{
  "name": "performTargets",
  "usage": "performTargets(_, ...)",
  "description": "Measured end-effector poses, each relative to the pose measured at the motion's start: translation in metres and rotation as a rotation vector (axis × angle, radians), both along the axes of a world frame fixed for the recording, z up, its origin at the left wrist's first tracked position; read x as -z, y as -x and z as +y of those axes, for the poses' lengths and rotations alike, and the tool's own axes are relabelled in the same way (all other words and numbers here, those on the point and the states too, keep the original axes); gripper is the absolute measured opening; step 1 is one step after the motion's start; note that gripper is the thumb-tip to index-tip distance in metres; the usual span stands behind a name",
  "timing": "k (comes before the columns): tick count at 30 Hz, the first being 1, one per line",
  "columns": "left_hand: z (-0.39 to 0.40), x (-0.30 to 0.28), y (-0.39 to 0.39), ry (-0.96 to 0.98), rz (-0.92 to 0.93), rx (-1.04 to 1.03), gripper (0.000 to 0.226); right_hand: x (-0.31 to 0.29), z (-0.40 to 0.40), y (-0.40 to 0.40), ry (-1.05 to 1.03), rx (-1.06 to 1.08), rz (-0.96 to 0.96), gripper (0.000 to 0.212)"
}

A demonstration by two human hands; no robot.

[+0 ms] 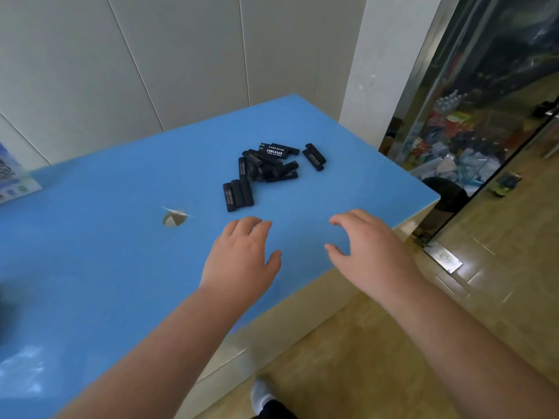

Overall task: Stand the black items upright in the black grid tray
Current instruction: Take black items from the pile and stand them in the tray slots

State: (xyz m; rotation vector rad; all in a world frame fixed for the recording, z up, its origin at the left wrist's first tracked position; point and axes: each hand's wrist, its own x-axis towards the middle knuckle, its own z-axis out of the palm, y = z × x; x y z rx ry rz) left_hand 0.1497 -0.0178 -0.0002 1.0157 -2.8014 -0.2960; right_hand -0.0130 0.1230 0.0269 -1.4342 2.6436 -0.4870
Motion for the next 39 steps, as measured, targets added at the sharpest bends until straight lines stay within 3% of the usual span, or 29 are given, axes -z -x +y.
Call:
performTargets(7,-0.065,0.004,0.037,-0.04,-0.011,-0.037,0.052,0.008,-0.069,0.034,0.012,-0.046,-0.025,0.041)
performTargets(14,-0.111,0.011,0.052,-0.087,0.019,-0.242,0.035,0.015,-0.122,0.065,-0.021,-0.179,-0.06,0.039)
performTargets(23,-0.132,0.022,0.071,-0.138,-0.116,-0.486,0.027,0.025,-0.158,0.089,-0.045,-0.394,-0.123,0.034)
performTargets(31,-0.14,0.019,0.066,-0.374,0.0,-0.65,0.031,0.035,-0.181,0.089,-0.063,-0.491,-0.181,0.031)
performTargets(35,-0.137,0.017,0.059,-0.45,0.127,-0.701,0.018,0.036,-0.191,0.075,-0.057,-0.548,-0.204,0.027)
performTargets(39,-0.13,0.014,0.052,-0.478,0.287,-0.737,0.016,0.036,-0.207,0.051,-0.048,-0.631,-0.042,0.02)
